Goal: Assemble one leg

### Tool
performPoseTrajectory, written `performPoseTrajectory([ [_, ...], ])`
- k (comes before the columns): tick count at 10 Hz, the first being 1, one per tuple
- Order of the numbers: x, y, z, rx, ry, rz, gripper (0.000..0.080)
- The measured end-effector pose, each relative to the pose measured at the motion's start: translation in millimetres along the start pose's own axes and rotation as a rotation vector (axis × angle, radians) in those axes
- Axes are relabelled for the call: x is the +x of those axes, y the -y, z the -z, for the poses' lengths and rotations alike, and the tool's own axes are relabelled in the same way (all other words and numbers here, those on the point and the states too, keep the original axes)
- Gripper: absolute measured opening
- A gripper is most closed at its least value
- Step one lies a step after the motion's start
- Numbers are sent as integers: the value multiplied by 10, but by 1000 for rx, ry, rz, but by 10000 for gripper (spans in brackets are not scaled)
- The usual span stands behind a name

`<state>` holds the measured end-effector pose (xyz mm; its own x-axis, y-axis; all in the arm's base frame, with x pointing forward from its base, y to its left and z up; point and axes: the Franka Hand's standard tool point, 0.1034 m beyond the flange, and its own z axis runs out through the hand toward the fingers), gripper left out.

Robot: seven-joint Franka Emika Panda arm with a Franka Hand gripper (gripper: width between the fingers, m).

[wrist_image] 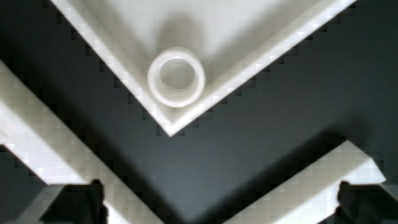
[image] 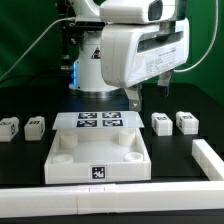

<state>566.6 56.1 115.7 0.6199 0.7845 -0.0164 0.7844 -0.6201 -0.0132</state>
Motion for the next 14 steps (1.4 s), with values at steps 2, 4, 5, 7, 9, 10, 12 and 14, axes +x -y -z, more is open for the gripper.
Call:
performPoseTrajectory([
  [2,-1,1,-4,1,0,0,650],
  [4,-1,1,-5,1,0,0,650],
  [5,-1,2,-6,1,0,0,650],
  [7,-2,2,-8,1,1,0,650],
  [9,-17,-9,-7,1,1,52,650],
  [10,-94,-28,-4,-1,1,98,650],
  [12,-334,118,-56,-19,-8,388,650],
  [14,-382,205,-73,-106,-47,734,650],
])
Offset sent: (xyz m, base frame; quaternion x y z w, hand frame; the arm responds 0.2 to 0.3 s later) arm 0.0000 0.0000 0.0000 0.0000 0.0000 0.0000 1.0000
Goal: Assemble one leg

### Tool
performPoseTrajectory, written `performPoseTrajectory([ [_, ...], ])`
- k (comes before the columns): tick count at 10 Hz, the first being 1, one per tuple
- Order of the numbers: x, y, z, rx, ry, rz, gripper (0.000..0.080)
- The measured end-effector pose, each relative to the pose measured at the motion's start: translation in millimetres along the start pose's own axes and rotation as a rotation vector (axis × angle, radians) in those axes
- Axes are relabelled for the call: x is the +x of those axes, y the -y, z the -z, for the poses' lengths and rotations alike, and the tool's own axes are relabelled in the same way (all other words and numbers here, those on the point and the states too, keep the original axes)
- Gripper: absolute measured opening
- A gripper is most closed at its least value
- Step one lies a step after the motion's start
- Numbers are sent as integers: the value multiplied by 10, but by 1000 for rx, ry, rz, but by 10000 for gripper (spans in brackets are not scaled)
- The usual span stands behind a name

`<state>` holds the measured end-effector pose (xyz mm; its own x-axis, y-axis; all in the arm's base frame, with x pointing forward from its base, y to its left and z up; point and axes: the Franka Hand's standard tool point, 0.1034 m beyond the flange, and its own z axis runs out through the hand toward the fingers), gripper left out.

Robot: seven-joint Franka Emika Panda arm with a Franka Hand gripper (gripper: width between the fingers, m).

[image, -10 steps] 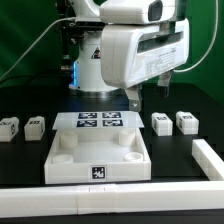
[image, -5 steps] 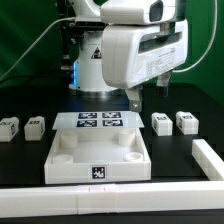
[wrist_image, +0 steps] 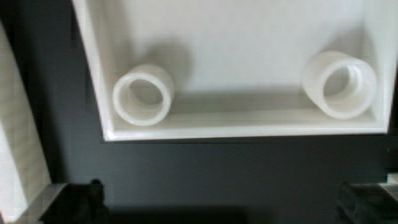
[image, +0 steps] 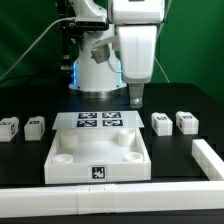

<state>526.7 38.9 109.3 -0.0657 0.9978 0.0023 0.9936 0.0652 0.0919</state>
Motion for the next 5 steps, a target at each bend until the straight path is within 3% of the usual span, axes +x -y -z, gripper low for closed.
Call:
performPoseTrajectory([
  [4,-64,39,-38,4,6,90,650],
  [5,-218,198,-134,-6,8,79,650],
])
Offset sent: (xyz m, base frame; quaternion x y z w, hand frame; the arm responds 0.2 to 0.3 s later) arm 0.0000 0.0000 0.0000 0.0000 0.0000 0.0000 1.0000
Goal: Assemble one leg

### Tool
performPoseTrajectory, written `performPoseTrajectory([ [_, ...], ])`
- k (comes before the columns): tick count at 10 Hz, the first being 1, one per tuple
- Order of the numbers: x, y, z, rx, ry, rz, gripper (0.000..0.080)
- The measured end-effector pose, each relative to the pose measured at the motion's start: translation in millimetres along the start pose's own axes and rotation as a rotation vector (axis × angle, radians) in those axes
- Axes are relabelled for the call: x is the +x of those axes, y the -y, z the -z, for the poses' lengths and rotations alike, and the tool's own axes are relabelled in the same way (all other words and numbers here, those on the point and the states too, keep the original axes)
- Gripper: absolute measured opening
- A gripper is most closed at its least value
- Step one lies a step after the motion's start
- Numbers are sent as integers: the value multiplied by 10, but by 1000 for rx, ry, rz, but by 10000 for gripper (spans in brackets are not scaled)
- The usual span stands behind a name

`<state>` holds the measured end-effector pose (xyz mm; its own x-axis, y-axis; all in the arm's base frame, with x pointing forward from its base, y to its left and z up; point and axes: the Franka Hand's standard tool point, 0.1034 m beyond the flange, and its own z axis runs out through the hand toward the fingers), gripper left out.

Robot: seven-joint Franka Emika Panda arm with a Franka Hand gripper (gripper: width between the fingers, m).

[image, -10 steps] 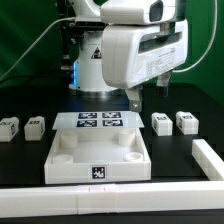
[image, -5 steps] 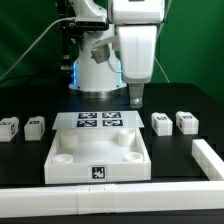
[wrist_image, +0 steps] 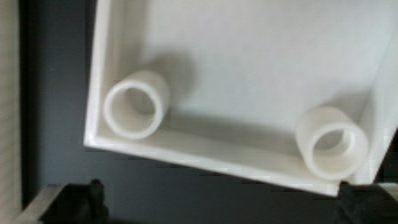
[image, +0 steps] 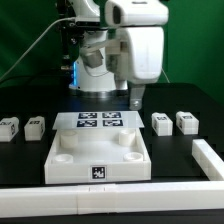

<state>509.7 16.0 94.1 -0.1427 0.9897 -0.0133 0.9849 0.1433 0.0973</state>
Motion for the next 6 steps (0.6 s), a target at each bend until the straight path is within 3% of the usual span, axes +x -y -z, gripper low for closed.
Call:
performPoseTrajectory([
  [1,-131,242,-92,18,2,-36,650],
  [2,-159,336,-124,21,2,-111,650],
  [6,-201,486,-385,48,-5,-200,650],
])
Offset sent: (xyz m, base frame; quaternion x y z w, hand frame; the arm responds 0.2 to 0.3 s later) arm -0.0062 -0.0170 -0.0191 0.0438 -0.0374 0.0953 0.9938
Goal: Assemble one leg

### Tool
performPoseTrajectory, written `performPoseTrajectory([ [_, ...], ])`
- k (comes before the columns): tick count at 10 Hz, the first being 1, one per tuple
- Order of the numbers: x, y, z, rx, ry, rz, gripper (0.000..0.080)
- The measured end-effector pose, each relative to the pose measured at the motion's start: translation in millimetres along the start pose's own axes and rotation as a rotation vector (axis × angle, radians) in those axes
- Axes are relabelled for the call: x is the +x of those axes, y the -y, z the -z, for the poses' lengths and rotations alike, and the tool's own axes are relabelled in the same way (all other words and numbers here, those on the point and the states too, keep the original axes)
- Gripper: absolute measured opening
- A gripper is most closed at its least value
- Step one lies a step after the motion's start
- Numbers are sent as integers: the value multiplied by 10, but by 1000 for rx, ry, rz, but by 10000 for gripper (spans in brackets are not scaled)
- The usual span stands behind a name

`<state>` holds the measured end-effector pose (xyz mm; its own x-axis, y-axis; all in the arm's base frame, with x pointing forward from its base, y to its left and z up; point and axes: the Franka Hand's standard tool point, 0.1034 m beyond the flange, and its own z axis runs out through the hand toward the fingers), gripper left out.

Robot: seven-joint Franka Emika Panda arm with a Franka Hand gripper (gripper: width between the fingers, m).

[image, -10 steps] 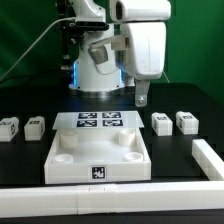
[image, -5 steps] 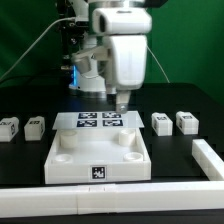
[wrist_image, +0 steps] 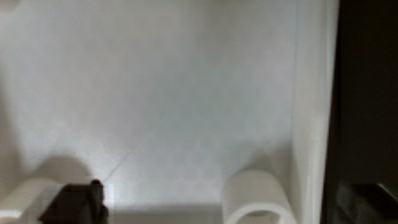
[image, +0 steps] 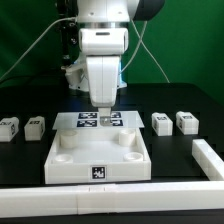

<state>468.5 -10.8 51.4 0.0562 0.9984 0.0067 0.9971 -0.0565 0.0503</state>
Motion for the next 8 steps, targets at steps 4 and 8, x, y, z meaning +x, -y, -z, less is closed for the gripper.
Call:
performPoseTrajectory([
  [4,-138,122,-292,-10,-14,25,650],
  [8,-49,150,-336,3,-16,-41,650],
])
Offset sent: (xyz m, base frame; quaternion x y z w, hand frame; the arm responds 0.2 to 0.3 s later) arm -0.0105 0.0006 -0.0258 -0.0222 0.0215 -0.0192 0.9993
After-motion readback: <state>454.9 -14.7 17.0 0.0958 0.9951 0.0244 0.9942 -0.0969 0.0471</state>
